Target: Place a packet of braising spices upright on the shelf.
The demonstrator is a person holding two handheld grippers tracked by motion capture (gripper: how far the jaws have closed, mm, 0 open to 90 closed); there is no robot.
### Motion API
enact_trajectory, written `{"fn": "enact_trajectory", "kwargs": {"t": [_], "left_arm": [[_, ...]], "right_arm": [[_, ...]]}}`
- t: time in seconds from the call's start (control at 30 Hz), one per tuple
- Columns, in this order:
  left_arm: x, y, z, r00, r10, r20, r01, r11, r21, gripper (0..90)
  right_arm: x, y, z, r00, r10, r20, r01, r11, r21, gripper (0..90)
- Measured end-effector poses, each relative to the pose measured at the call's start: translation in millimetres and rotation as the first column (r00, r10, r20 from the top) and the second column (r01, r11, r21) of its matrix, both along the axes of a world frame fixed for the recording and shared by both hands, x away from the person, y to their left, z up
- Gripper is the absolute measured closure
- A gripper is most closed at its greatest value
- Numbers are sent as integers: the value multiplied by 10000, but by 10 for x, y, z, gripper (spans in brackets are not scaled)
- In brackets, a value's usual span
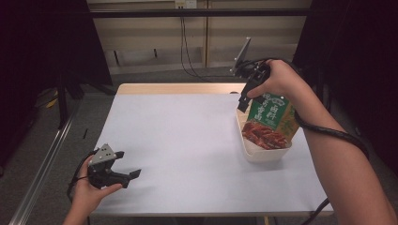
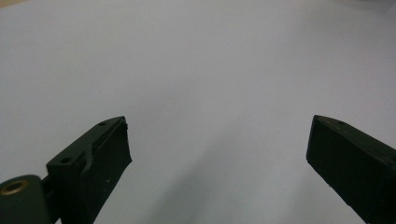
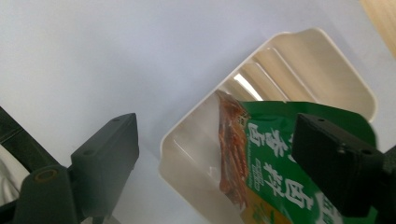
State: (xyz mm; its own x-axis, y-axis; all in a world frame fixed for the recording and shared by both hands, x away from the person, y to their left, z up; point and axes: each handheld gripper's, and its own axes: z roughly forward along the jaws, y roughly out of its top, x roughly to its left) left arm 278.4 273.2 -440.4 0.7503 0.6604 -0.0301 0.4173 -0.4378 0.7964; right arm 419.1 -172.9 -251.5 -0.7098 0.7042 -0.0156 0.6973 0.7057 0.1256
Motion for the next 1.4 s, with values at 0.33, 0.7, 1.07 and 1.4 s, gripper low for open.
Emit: {"fn": "enact_trajectory", "kwargs": {"t": [0.33,0.7,1.07,1.4], "left_arm": [[-12,-7,2,10000,89,-20,-89,10000,-3,61],[-14,-10,-1,10000,26,-53,-26,10000,-40,61],[-16,0,8,10000,36,-66,-36,10000,69,61],[-11,-3,8,10000,-45,8,45,9999,104,61]], "right_arm": [[-34,112,-187,9993,378,-77,-377,9993,74,151],[-64,269,-346,9980,600,-188,-597,9981,148,149],[-108,390,-485,9959,856,-302,-851,9962,172,154],[-162,512,-724,9929,1075,-511,-1060,9938,324,155]]}}
